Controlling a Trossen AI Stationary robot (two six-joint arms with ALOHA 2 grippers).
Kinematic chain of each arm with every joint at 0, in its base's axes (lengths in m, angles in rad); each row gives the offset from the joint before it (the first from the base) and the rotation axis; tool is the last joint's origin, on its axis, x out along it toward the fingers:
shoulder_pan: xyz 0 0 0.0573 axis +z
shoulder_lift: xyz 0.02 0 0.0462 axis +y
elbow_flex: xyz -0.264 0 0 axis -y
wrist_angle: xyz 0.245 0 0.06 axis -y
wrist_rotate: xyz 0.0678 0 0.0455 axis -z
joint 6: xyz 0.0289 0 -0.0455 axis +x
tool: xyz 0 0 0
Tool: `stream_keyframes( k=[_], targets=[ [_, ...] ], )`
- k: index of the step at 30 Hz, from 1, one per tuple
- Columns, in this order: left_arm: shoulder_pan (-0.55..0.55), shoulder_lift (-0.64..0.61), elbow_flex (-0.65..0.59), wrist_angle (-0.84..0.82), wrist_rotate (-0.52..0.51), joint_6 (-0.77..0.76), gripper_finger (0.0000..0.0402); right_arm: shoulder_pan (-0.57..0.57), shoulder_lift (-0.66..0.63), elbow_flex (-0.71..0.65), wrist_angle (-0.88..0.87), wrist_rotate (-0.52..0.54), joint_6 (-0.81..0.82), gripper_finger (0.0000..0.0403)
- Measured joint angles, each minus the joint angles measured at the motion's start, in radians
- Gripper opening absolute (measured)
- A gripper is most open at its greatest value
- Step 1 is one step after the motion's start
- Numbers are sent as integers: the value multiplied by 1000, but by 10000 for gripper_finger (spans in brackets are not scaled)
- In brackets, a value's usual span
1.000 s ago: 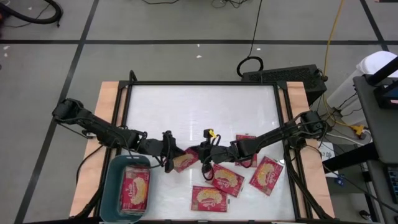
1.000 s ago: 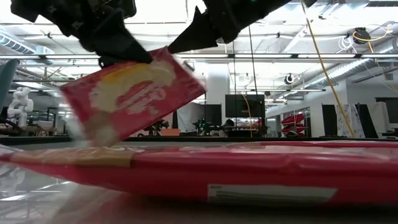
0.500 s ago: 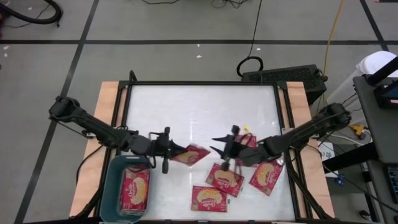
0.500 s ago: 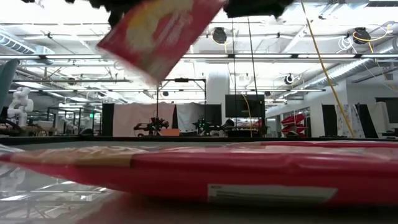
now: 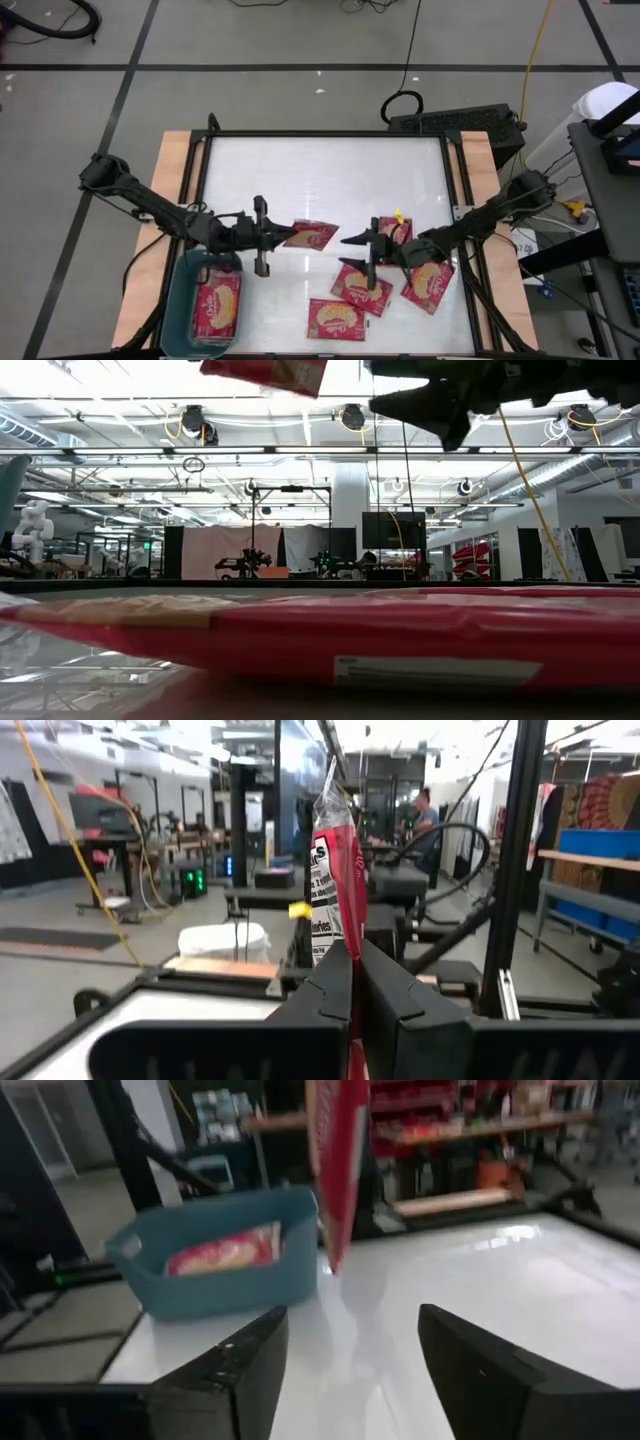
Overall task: Sort popcorn bags into baskets
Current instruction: Put the red popcorn bag into the blue bin
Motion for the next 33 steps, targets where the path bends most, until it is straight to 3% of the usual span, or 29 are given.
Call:
stream_keyframes(
  k=[6,11,15,19,27,33],
  targets=[
    [8,40,0,68,7,22,5,-33,56,1,178,-7,-64,238],
    [20,114,0,187,30,47,8,-81,57,15,188,-161,-65,239],
    [34,177,0,322,52,91,5,-97,71,51,191,-184,-89,228],
    [55,234,0,431,111,103,8,-109,94,80,189,-185,-134,186],
    [60,255,1,457,118,122,9,-108,72,80,157,-207,-180,15],
    [37,143,1,283,79,65,79,-106,-11,80,-67,-212,-96,23]
  ],
)
